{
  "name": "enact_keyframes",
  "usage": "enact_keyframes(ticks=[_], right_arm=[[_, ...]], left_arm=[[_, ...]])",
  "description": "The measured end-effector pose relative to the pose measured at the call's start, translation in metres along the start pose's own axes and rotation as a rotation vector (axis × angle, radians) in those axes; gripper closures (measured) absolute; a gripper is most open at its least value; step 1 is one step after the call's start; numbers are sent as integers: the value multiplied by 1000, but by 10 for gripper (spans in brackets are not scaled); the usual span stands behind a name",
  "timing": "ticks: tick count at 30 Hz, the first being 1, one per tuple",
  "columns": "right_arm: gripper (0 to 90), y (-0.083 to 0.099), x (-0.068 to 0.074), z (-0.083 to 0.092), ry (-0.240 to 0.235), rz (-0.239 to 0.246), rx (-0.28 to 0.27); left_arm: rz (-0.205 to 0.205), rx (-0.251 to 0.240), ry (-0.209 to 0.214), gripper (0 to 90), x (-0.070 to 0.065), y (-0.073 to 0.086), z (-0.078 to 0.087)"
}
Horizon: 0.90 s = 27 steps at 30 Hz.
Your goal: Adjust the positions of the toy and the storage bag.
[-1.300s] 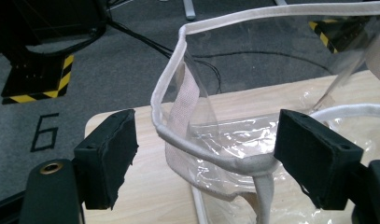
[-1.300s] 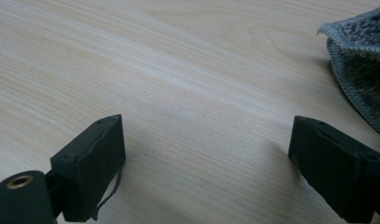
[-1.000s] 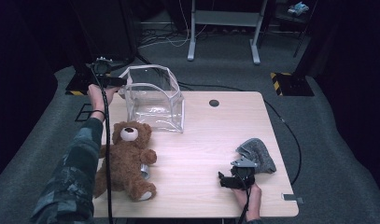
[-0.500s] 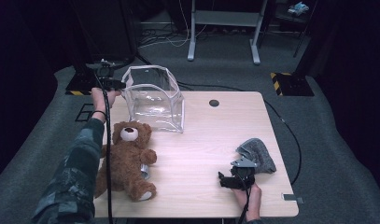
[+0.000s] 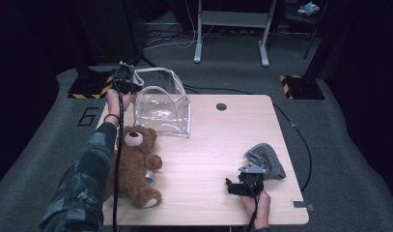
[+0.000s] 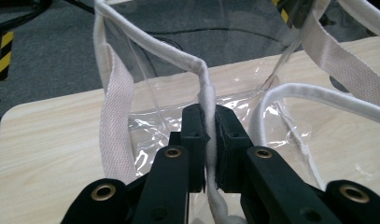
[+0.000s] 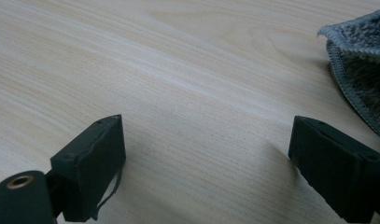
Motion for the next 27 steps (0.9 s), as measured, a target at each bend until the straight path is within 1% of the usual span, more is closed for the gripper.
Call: enact_keyframes(ticks=[1,3,5,8,13,14,15,17,27], right_arm=[[101,0,0,0,0,0,0],[101,0,0,0,0,1,0],[101,0,0,0,1,0,0],[101,0,0,0,0,1,0],[101,0,0,0,1,1,-1],[101,0,0,0,1,1,-1],[101,0,0,0,1,1,-1],[101,0,0,0,1,0,-1],[101,0,0,0,1,-2,-1]], left_arm=[[-12,5,0,836,-1,0,0],[-12,0,7,835,-6,-1,-2],[-23,1,14,836,-9,-1,-3],[-46,0,28,837,-14,-2,-5],[-75,0,50,836,-30,-3,-9],[-76,0,49,836,-32,-3,-10],[-78,-5,58,836,-34,-3,-11],[-101,3,65,836,-39,-4,-12],[-137,3,109,836,-67,-5,-19]])
Point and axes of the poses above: each handheld gripper's, and its own axes: z roughly backward along the jaws, y roughly out of its underside, x roughly to its left, the point moved 2 cm from there along -z, roughly forward along the jaws, and after that the axes turned 5 degrees about z, right-handed, at the moved point
